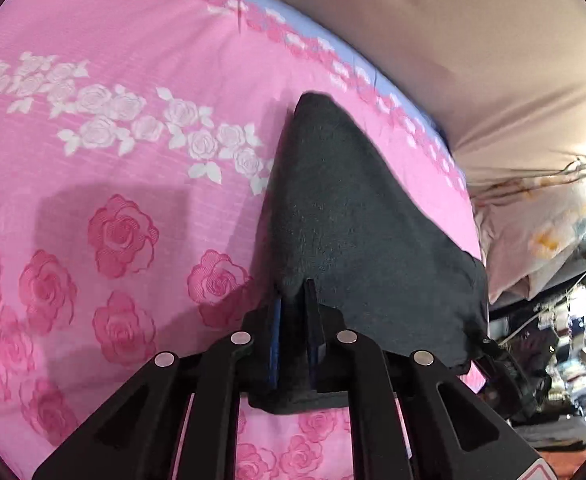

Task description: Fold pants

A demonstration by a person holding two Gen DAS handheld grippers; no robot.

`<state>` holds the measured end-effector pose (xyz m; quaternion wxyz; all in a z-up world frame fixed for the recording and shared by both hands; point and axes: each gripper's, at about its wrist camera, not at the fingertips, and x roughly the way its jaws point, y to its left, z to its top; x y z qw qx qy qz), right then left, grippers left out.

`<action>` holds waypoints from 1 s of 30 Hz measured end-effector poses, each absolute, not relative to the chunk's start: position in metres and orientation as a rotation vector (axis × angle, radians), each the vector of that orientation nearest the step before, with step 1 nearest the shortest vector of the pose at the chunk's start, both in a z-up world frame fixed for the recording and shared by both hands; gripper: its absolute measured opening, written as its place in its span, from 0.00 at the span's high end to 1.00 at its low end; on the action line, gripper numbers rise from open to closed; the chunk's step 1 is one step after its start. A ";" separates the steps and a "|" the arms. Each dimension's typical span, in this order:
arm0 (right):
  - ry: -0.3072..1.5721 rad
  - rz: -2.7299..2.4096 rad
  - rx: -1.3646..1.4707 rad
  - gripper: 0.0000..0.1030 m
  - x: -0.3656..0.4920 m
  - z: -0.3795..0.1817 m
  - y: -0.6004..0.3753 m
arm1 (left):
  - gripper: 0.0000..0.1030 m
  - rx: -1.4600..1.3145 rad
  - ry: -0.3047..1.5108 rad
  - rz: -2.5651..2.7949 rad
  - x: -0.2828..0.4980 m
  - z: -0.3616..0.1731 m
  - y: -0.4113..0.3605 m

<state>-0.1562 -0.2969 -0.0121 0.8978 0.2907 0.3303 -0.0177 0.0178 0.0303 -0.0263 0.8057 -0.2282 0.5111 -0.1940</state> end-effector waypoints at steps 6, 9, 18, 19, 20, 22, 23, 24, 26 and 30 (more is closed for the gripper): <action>0.599 0.114 0.318 0.78 -0.140 0.058 -0.235 | 0.82 -0.277 0.895 -0.400 0.003 0.029 -0.012; 0.727 0.043 0.219 0.80 -0.087 0.017 -0.229 | 0.80 -0.266 0.961 -0.402 0.018 0.006 -0.034; 0.728 -0.010 0.276 0.96 -0.101 0.009 -0.235 | 0.76 -0.222 0.999 -0.334 0.033 -0.028 -0.041; 0.767 -0.043 0.264 0.96 -0.098 -0.005 -0.239 | 0.75 -0.214 0.993 -0.331 0.032 -0.027 -0.042; 0.780 -0.050 0.310 0.99 -0.103 -0.014 -0.246 | 0.71 -0.202 0.991 -0.331 0.031 -0.027 -0.043; 0.745 -0.018 0.392 0.95 -0.124 -0.004 -0.253 | 0.62 -0.175 0.988 -0.331 0.025 -0.020 -0.047; 0.732 -0.018 0.401 0.92 -0.135 0.001 -0.255 | 0.51 -0.164 0.983 -0.332 0.021 -0.017 -0.048; 0.723 -0.032 0.399 0.89 -0.147 0.005 -0.258 | 0.45 -0.151 0.976 -0.329 0.018 -0.015 -0.049; 0.727 -0.037 0.395 0.84 -0.160 0.006 -0.262 | 0.41 -0.115 0.952 -0.301 0.009 -0.010 -0.051; 0.758 -0.036 0.385 0.62 -0.165 -0.003 -0.259 | 0.41 -0.049 0.957 -0.262 0.002 -0.012 -0.058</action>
